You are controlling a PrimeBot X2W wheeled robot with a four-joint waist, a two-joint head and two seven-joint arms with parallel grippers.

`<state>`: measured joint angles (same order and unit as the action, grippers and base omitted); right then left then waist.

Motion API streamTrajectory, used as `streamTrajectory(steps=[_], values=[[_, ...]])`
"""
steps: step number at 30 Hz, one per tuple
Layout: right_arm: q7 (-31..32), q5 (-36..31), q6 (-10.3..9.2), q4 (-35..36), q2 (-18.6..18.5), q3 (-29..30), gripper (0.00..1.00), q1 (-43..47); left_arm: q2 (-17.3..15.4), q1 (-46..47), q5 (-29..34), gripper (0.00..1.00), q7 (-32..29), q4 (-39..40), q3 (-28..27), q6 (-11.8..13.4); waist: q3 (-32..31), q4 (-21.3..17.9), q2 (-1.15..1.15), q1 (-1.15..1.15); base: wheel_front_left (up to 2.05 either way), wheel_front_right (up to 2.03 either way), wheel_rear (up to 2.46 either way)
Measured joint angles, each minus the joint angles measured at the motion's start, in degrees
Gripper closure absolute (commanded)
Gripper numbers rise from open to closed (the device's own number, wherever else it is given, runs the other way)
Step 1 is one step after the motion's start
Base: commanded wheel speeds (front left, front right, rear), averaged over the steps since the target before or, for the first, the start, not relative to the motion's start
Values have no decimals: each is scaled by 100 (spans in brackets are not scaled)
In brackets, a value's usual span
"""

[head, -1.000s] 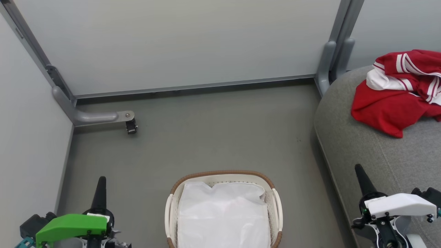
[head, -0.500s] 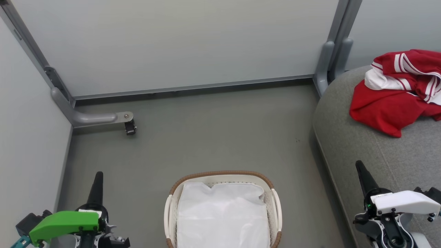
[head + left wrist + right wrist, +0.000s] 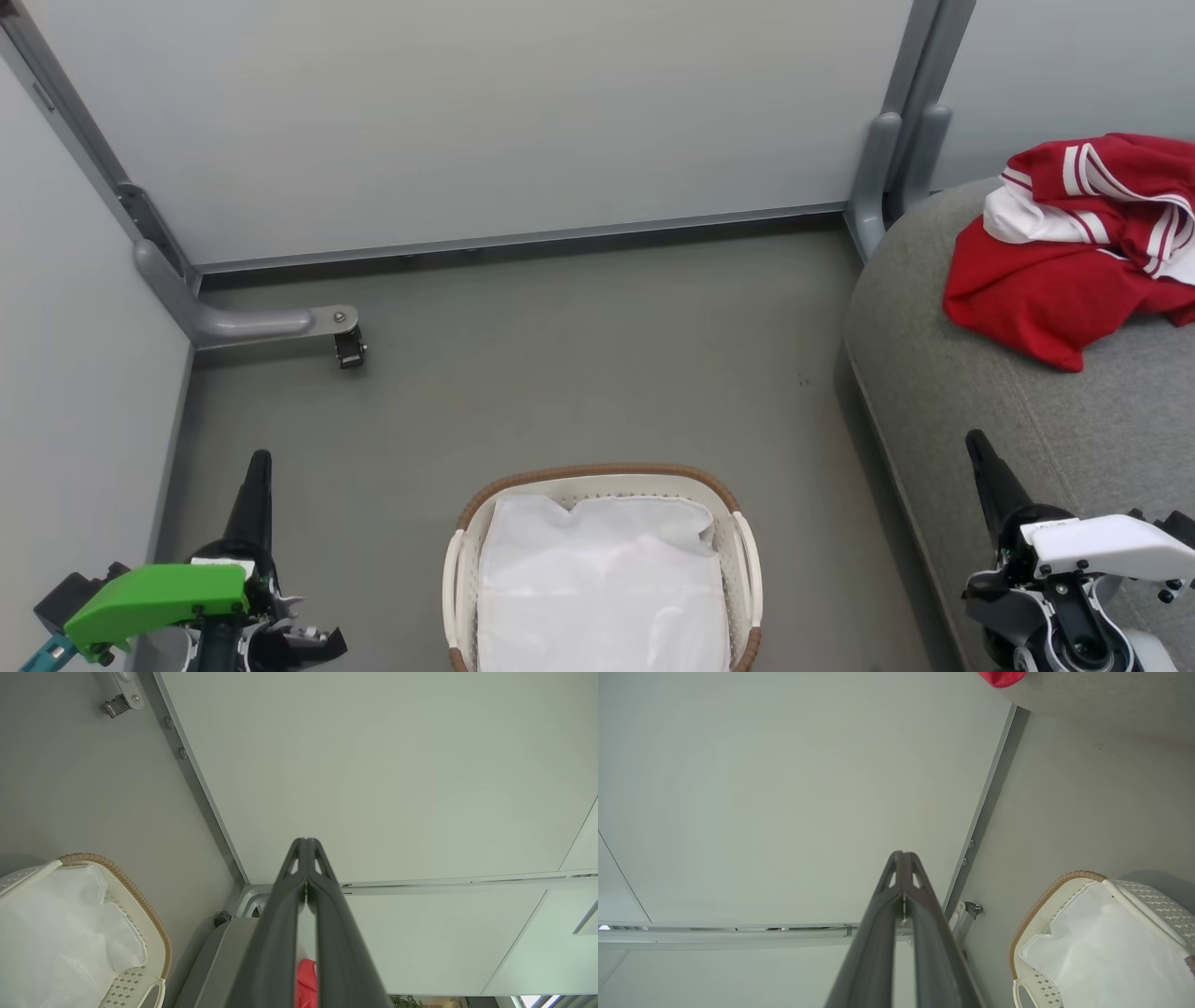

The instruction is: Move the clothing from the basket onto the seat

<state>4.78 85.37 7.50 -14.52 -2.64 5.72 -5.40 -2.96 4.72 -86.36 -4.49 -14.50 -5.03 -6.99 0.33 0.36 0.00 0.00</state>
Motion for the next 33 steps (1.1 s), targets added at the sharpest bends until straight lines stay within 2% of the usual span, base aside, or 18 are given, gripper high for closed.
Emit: streamTrajectory(steps=[18, 33], values=[[176, 693, 0, 36, -4, 79, 100, -56, 0, 107, -623, 100, -188, 41, -111, -38, -16, -36, 0, 0, 0, 0, 0], [176, 694, 0, 38, -5, 81, 100, -58, 1, 121, -623, 100, -192, 45, -119, -40, -16, -36, 0, 0, 0, 0, 0]])
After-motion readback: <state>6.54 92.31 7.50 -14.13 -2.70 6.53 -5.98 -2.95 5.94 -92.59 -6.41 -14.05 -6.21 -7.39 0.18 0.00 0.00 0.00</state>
